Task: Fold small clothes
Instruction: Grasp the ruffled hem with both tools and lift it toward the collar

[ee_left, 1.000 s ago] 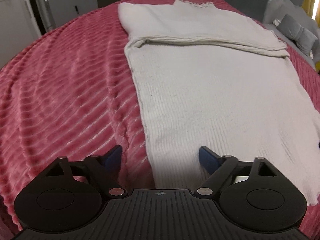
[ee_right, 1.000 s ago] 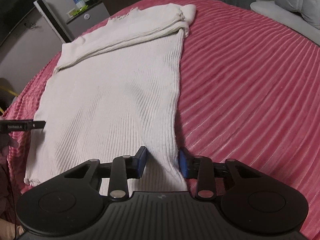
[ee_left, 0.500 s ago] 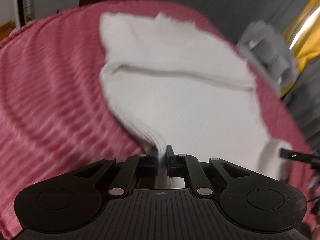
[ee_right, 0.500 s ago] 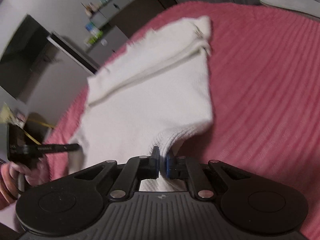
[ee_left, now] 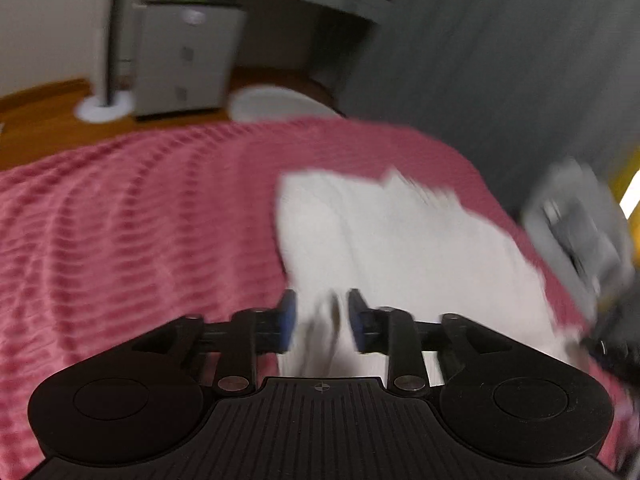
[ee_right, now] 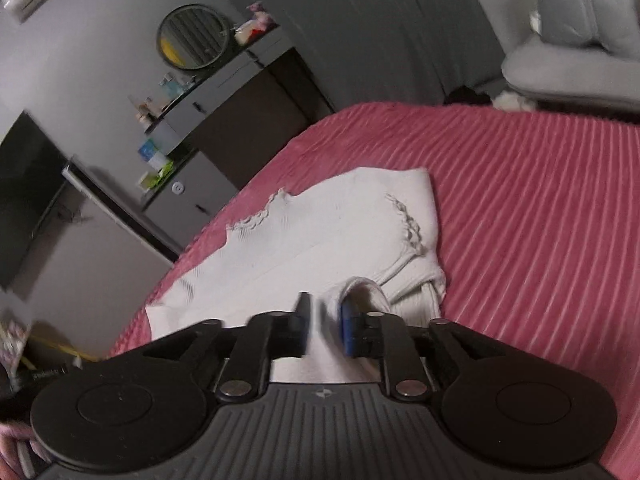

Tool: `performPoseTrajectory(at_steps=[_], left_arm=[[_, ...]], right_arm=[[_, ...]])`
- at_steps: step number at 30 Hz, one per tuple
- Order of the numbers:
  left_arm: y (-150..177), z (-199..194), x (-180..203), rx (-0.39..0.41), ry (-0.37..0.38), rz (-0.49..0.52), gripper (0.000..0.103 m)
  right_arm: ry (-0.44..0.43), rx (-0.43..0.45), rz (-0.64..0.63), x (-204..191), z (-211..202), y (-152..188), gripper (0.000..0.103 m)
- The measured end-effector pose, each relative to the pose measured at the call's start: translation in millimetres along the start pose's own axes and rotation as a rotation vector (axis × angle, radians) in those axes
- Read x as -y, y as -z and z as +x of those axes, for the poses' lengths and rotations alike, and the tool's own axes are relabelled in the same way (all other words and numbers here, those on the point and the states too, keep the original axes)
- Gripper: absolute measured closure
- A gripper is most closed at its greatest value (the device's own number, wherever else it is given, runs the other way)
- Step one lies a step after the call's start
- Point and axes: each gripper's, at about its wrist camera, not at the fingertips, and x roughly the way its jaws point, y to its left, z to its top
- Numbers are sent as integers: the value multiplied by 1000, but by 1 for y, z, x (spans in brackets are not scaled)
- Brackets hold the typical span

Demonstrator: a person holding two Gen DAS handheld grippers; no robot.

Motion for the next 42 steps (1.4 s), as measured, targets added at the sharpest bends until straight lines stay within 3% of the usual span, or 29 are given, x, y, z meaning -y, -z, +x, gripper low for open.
performPoseTrajectory(at_steps=[3,6,10,13,17,19,21,22,23,27,33,37,42], left_arm=[[24,4,1,-120,63,65,53],[50,14,0,-208,85,82,52],[71,25,7,-276,106,114,54],[77,27,20,-310,123,173,60],[74,35,26,-323,110,188,83],[73,41,27,-325,112,189,87],[72,40,25,-327,123,178,92],[70,39,25,-329,143,166,92],[68,35,21,-328,159,158,93],[56,26,22,-289,236,106,94],[17,9,33,-137,296,70,94],[-11,3,35,-22,285,55,94],[-48,14,23,108,204,-12,94]], right_arm=[[5,-53,-94,1,-9,15,77],[30,-91,-167,12,-23,35,63],[46,-135,-159,29,-28,53,61],[34,-124,-161,27,-28,54,61],[27,-101,-147,20,-17,42,61],[29,-101,-137,20,-11,38,62],[25,-121,-115,22,-2,34,69],[30,-128,-106,23,2,33,88],[28,-139,-102,24,4,32,99],[4,-122,-93,22,2,29,99],[-39,-45,-69,14,-6,12,99],[-56,-10,-54,5,-2,-4,99],[-22,67,-80,-16,17,-36,99]])
